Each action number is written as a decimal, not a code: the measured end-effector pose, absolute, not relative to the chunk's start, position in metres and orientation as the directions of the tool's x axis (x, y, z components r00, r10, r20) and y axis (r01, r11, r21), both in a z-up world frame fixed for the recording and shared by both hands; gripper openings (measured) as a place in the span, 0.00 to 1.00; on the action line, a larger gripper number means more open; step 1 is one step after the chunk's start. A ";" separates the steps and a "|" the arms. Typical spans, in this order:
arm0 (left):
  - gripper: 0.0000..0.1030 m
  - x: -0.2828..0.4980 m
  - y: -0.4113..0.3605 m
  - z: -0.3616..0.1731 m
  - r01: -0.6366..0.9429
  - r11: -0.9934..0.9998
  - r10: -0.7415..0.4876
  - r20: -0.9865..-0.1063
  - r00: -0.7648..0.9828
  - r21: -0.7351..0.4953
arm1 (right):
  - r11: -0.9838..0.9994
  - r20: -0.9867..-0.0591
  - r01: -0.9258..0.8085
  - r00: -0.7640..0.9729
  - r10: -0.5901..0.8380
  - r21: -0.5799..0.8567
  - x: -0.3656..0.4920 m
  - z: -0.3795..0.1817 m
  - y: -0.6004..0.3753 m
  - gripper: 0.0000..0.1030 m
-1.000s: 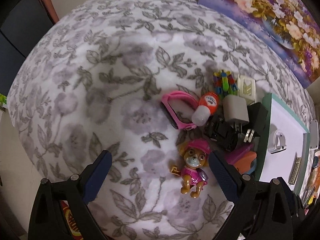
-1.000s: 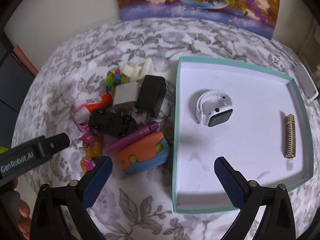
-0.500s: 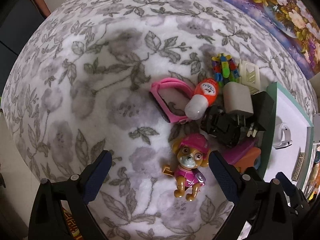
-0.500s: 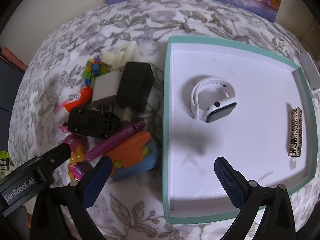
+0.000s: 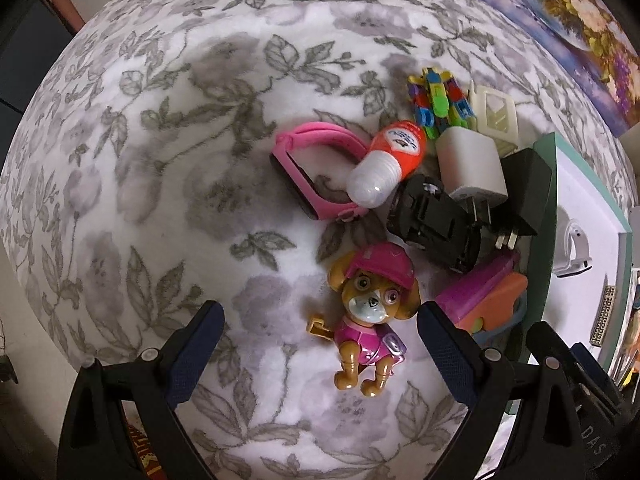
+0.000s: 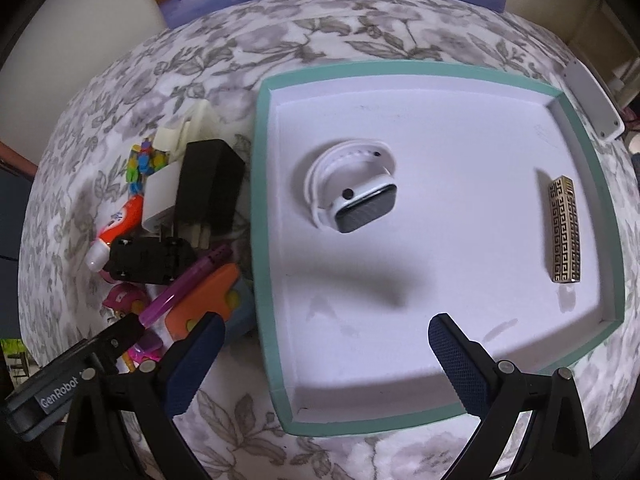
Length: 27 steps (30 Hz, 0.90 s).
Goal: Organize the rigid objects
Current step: 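Grasp the pink puppy figure with the left tool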
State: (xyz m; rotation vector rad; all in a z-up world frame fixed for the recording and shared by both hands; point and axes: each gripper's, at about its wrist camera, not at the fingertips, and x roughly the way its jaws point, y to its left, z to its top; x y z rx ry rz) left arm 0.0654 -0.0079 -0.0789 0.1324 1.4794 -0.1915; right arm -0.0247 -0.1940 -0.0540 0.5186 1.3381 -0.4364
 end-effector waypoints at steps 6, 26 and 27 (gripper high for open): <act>0.91 0.061 -0.027 -0.091 0.250 0.968 -0.019 -0.997 0.078 0.001 | 0.811 -0.983 0.576 0.183 -0.004 0.104 -0.028 -0.050 -0.191 1.00; 0.50 0.046 -0.088 -0.101 0.354 0.935 -0.029 -0.995 0.092 0.006 | 0.806 -0.981 0.580 0.196 0.002 0.118 -0.022 -0.049 -0.191 1.00; 0.50 0.047 -0.086 -0.100 0.341 0.940 -0.031 -0.995 0.093 0.003 | 0.809 -0.979 0.575 0.204 0.004 0.123 -0.021 -0.048 -0.190 1.00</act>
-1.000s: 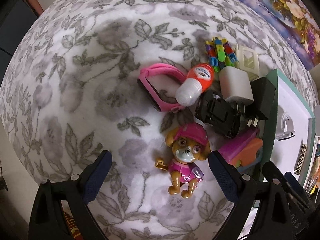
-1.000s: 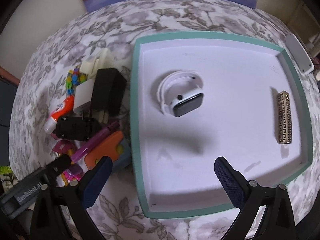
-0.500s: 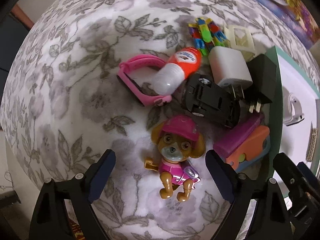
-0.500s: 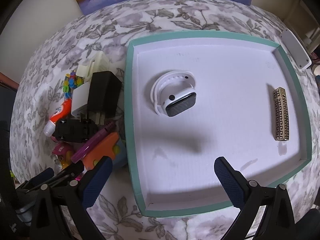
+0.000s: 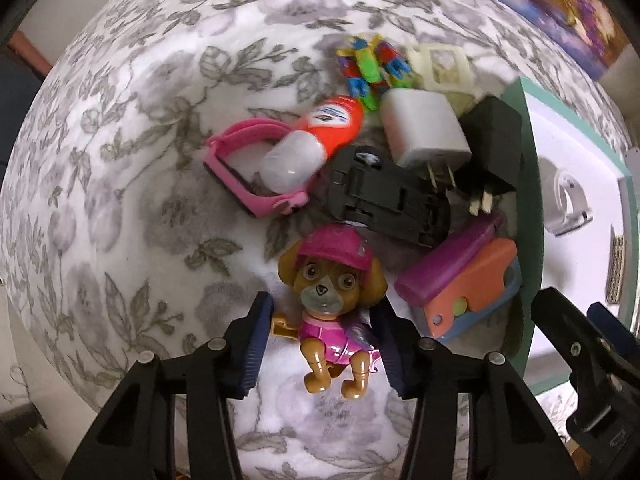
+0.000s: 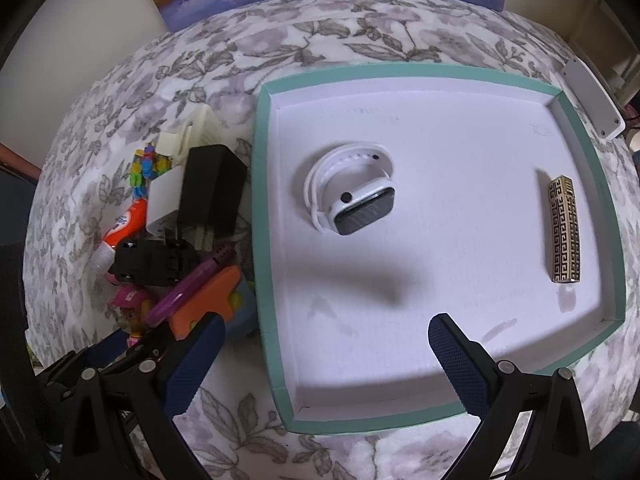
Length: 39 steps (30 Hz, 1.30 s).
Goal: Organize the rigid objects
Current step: 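Grasp the pink puppy figure with the left tool, then reach the right tool to the orange-blue toy and grasp it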
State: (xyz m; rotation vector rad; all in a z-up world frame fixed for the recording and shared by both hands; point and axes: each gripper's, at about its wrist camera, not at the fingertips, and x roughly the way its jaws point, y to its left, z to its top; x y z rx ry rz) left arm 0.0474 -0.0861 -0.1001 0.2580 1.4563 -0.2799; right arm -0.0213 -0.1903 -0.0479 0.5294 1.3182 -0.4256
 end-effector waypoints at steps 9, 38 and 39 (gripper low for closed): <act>0.50 0.059 -0.072 -0.095 0.232 0.973 -0.026 -0.993 0.115 0.001 | 0.872 -0.950 0.446 0.307 0.065 0.203 -0.008 -0.036 -0.166 1.00; 0.50 0.089 0.019 -0.085 0.073 0.995 -0.080 -0.994 0.077 -0.074 | 0.985 -0.937 0.128 0.342 0.066 0.116 0.015 -0.044 -0.106 0.85; 0.50 0.089 0.020 -0.085 0.072 0.995 -0.080 -0.994 0.076 -0.075 | 0.987 -0.941 0.125 0.333 0.054 0.101 0.016 -0.045 -0.105 0.85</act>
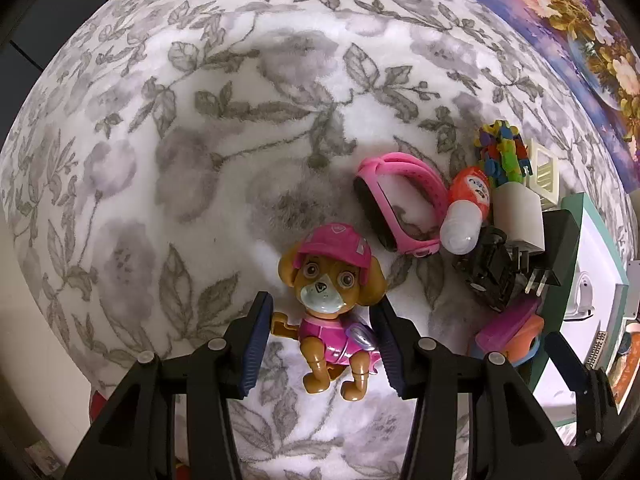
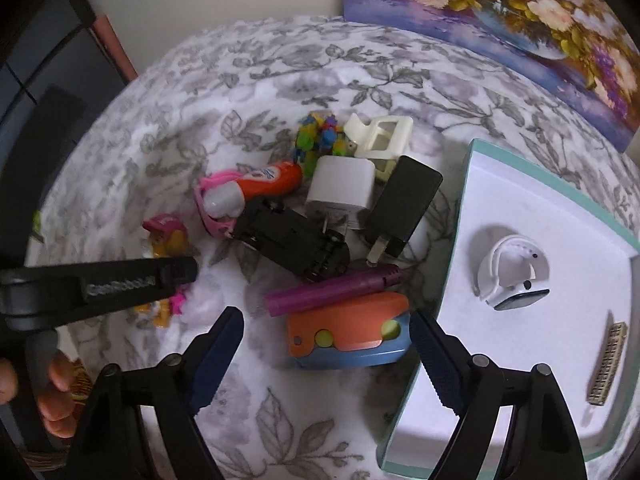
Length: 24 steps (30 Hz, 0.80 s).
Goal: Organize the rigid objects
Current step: 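Reach the right tool to the orange-blue toy and grasp it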
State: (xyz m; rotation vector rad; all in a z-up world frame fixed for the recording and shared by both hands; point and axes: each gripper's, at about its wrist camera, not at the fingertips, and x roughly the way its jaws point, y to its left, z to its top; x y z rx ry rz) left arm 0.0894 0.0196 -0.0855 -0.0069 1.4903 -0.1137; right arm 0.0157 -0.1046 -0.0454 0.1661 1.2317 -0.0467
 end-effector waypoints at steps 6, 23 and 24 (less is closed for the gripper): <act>0.50 0.093 0.022 -0.090 0.075 0.995 -0.076 -0.995 0.071 -0.071 | 0.994 -0.949 0.100 0.315 0.007 0.040 0.021 -0.057 -0.099 0.83; 0.50 0.094 0.018 -0.093 0.077 0.995 -0.072 -0.996 0.061 -0.067 | 0.999 -0.953 0.043 0.301 -0.023 -0.010 0.023 -0.060 -0.086 0.86; 0.50 0.094 0.019 -0.093 0.079 0.994 -0.074 -0.995 0.060 -0.070 | 0.998 -0.953 0.050 0.303 0.021 0.037 0.021 -0.058 -0.088 0.86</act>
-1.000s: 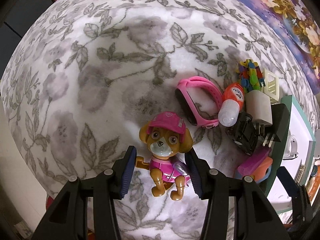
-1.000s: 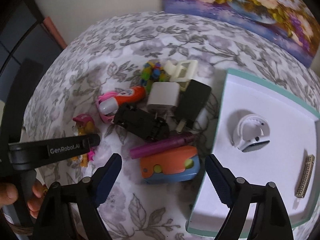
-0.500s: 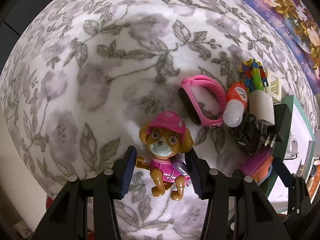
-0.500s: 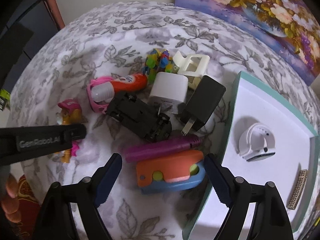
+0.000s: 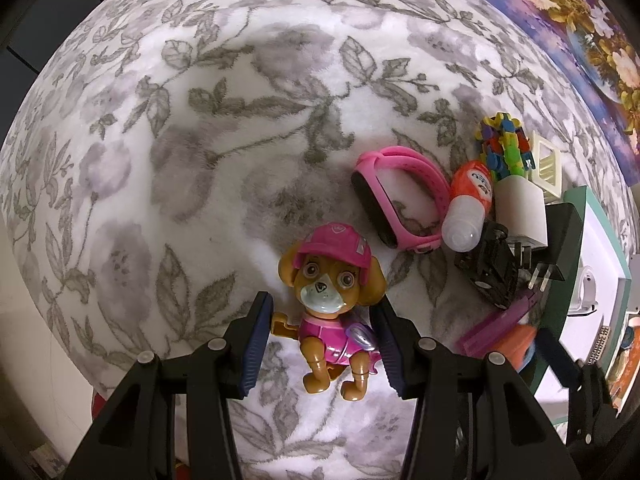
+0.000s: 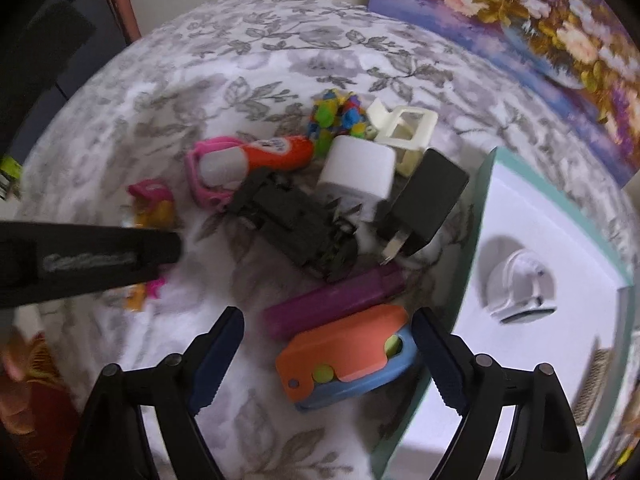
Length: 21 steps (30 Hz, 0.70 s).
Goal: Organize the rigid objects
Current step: 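Reach the right tool to the orange-blue toy and grasp it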
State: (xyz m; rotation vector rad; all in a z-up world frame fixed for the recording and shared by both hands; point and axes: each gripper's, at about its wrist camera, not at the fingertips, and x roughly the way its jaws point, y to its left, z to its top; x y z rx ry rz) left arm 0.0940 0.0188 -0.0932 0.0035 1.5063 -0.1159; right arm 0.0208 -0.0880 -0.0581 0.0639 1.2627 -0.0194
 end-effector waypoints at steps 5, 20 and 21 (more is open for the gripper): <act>0.50 0.092 0.020 -0.093 0.088 0.993 -0.081 -0.995 0.056 -0.076 | 0.967 -0.931 0.118 0.319 0.179 0.226 0.013 -0.051 -0.105 0.85; 0.50 0.090 0.024 -0.097 0.094 0.993 -0.072 -0.996 0.046 -0.067 | 0.999 -0.967 -0.044 0.255 0.015 0.004 0.013 -0.073 -0.070 0.84; 0.50 0.089 0.023 -0.097 0.093 0.993 -0.071 -0.996 0.045 -0.067 | 0.999 -0.968 -0.049 0.252 -0.002 -0.015 0.013 -0.075 -0.067 0.84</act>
